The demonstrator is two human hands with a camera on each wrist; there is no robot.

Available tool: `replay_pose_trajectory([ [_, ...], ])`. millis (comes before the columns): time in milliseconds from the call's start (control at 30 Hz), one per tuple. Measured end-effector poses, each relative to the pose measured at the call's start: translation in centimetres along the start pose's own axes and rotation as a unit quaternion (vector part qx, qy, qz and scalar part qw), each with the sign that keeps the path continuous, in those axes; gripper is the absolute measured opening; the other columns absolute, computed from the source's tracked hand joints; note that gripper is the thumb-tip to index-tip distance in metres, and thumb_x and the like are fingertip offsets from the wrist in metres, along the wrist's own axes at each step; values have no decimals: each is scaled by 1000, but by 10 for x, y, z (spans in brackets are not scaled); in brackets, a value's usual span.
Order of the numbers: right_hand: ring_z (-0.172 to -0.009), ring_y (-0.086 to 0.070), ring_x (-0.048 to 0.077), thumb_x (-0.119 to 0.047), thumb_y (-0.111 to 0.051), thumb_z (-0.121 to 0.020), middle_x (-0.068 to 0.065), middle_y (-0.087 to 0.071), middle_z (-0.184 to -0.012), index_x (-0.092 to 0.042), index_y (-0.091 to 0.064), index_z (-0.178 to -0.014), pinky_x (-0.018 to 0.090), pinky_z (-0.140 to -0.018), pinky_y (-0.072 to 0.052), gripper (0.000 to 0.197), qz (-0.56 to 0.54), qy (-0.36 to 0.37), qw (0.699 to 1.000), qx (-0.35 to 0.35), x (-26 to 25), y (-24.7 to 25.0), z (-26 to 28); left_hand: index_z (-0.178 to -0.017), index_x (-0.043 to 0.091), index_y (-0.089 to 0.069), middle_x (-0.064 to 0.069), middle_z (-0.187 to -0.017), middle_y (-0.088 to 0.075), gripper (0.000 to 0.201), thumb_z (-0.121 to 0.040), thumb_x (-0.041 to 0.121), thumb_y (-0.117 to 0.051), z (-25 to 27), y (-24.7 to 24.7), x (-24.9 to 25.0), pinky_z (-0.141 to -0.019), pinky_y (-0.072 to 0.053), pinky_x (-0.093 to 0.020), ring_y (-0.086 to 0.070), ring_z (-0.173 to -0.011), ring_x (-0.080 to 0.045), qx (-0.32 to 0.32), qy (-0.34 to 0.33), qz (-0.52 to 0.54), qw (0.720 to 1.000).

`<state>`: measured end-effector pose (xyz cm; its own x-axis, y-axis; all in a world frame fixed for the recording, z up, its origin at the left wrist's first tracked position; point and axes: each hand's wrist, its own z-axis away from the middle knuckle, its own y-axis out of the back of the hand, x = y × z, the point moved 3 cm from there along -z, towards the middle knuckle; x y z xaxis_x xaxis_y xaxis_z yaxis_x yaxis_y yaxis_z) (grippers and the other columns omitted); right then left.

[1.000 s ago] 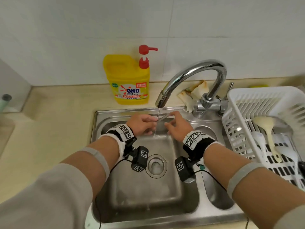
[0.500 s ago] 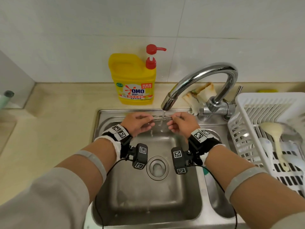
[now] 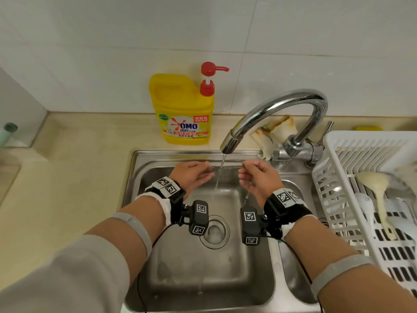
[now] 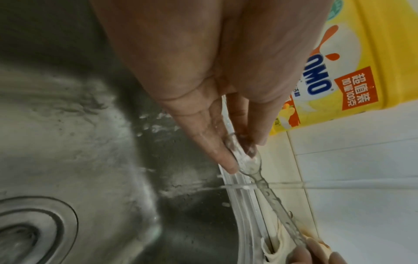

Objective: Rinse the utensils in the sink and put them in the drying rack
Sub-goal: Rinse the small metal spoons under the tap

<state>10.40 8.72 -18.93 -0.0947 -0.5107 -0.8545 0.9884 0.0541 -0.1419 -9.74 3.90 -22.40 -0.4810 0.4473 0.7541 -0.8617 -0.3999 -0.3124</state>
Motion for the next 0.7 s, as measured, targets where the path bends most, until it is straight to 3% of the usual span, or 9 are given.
replay_pose_trajectory([
  [233,-67,-65,17,-4,-56,-99,13,-68,-82,-3,-66,-107,28,-63,-58,13,37,62,997,39,-6,11,1,-116,-7,-60,-22,-108,-70,26,-93,-15,-53,-6,-16,-6,-91,-58,-31,-69,-106,-33,-9,-6,10,1000],
  [400,-67,-64,16,-10,-57,-99,10,-67,-79,-3,-69,-100,28,-65,-56,14,-16,55,997,49,-3,14,2,-113,1,-65,-17,-107,-73,21,-98,-5,-51,-2,-20,-5,-83,-60,-27,-73,-101,-28,-25,-6,-49,998],
  [567,-65,-63,16,-12,-57,-100,8,-66,-76,-6,-71,-96,29,-68,-56,15,-37,52,997,43,-1,12,3,-106,1,-70,-13,-94,-74,14,-93,2,-65,-1,-22,-7,-69,-58,-19,-75,-82,-16,-17,-19,-46,999],
  [700,-65,-64,16,-11,-58,-99,9,-67,-76,-3,-71,-99,30,-67,-56,14,-46,37,997,45,3,9,1,-104,4,-74,-11,-91,-75,18,-88,11,-73,-1,-16,-7,-65,-56,-17,-73,-80,-14,-7,-26,-54,998],
])
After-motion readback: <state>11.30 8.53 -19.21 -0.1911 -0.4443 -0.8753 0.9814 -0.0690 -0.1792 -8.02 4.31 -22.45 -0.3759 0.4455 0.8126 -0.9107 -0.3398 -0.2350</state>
